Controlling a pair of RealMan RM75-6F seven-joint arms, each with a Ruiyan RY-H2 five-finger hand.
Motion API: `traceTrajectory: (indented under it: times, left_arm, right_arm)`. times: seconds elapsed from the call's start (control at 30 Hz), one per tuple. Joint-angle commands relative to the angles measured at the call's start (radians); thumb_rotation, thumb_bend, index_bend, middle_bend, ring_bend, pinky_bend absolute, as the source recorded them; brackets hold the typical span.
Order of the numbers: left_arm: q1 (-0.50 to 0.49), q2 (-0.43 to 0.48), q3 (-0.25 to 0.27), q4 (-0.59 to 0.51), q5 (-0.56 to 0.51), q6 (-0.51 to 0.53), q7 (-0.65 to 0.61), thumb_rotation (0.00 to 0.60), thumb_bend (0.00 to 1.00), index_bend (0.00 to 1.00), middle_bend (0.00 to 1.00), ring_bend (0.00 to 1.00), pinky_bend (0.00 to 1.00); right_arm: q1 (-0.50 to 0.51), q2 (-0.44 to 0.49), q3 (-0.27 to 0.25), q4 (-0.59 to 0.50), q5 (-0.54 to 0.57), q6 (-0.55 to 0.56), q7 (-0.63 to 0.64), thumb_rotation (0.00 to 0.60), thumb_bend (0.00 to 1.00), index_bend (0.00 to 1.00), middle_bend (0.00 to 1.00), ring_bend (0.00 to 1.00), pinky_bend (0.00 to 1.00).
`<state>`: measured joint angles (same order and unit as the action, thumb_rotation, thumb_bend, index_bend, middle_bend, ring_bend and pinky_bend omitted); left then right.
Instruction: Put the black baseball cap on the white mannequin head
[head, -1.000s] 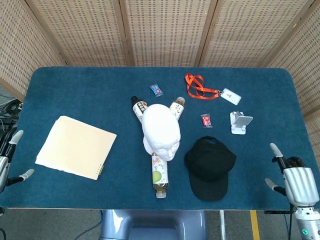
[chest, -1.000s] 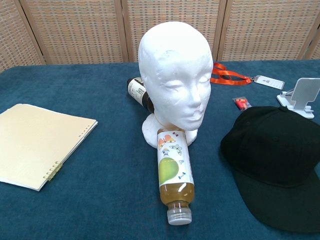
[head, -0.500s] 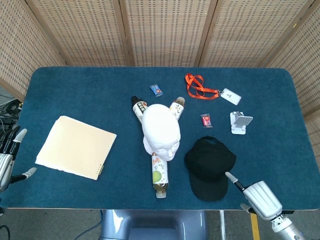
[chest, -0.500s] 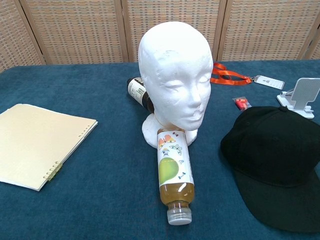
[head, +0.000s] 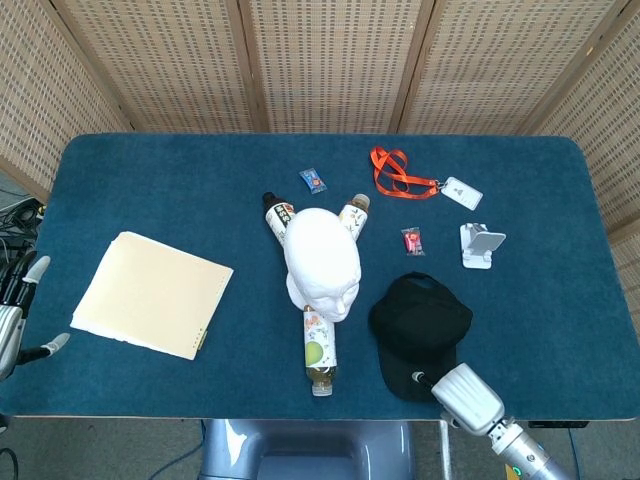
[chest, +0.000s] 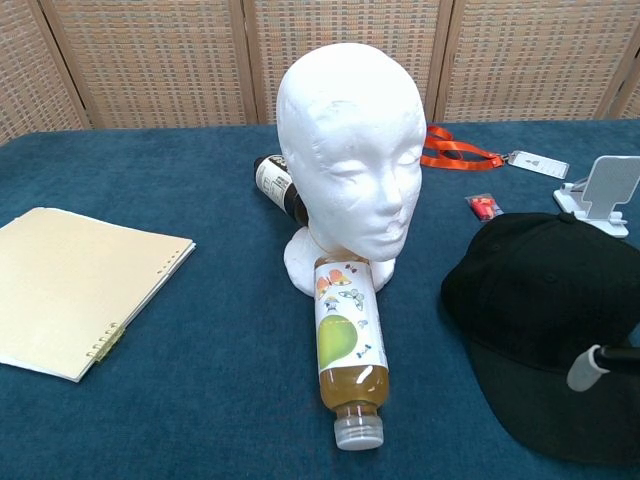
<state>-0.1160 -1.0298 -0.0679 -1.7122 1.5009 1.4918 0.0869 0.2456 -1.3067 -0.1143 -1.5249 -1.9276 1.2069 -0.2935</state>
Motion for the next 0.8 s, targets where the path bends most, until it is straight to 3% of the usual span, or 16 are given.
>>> traceTrajectory:
  times: [0.03,0.27,0.8]
  left_arm:
    - [-0.001,0.0,-0.001,0.003,-0.004,-0.003,-0.002,0.6,0.0,0.0,0.0,0.0,0.0]
    - [0.0,0.001,-0.001,0.005,-0.007,-0.001,-0.007,0.6,0.0,0.0,0.0,0.0,0.0]
    - [-0.002,-0.005,0.0,0.005,-0.013,-0.008,0.005,0.6,0.0,0.0,0.0,0.0,0.0]
  right_arm:
    - [0.008,-0.035,0.005,0.016,0.012,-0.022,-0.033,0.6,0.14,0.35,0.93,1.0,1.0]
    - [0.015,-0.087,0.021,0.062,0.014,-0.021,-0.09,0.6,0.14,0.36,0.94,1.0,1.0]
    - [0.015,-0.154,-0.007,0.118,-0.007,0.005,-0.14,0.6,0.14,0.36,0.94,1.0,1.0]
